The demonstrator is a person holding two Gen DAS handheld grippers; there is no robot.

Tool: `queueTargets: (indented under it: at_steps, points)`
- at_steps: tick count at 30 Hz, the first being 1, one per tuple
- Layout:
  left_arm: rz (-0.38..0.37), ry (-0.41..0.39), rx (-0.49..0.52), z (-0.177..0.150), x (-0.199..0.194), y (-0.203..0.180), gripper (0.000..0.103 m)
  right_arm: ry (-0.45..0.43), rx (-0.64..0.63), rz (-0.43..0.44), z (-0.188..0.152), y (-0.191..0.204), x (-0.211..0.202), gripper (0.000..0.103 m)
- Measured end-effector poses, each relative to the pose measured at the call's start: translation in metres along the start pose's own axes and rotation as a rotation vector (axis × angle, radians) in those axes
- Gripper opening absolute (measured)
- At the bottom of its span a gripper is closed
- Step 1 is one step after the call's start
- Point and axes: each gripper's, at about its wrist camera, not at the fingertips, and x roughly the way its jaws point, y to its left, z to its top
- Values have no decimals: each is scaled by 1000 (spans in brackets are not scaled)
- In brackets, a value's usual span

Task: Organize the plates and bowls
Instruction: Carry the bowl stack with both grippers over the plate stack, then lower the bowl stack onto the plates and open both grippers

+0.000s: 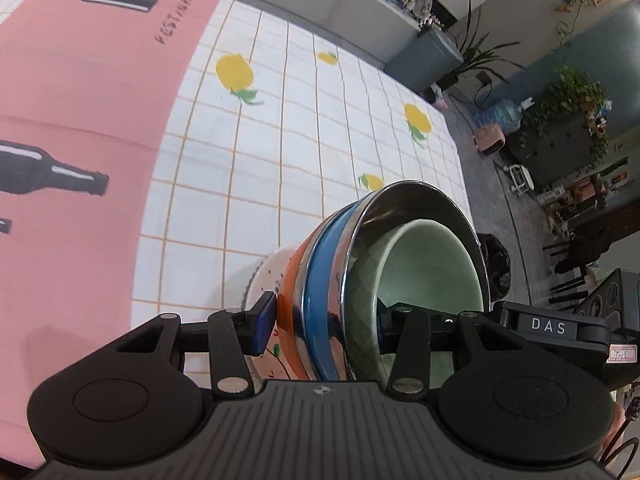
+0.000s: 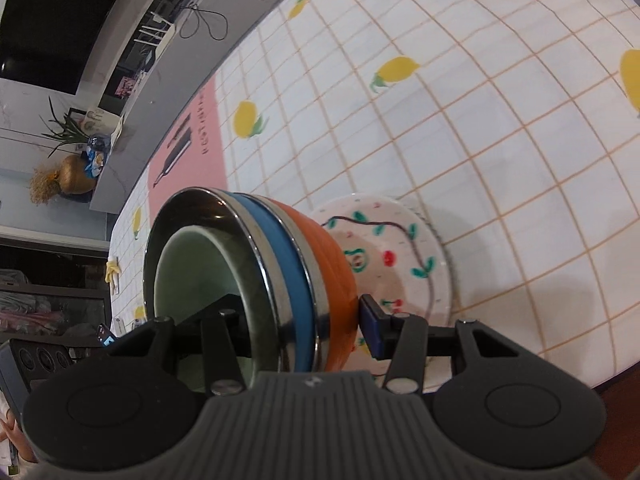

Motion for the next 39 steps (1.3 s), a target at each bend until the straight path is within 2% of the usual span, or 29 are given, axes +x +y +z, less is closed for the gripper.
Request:
queueTargets:
  at_steps: [11, 23, 24, 25, 26, 27, 34, 39]
  points:
    - [29, 57, 5, -5, 20, -6, 52, 24, 29, -11, 7, -21, 6, 48]
    - [54, 68, 83, -7, 21, -15, 53, 22, 36, 6, 7, -29, 9, 50]
    - [59, 62, 107, -8, 20, -18, 59, 21, 37, 3, 7, -29, 10, 52]
    - [61, 49, 129, -8, 18, -20, 64, 11, 36, -1, 7, -28, 8, 62]
    - [58, 34, 144, -8, 16, -22, 72, -4, 35, -9, 8, -28, 6, 71]
    - [54, 20, 151, -7, 14, -22, 77, -19, 30, -16, 8, -27, 3, 71]
    - [41, -46, 138, -4, -4, -22, 80, -71, -10, -27, 10, -20, -20, 80]
    - [116, -123, 239, -1, -34, -34, 80, -113, -84, -88, 4, -6, -37, 80]
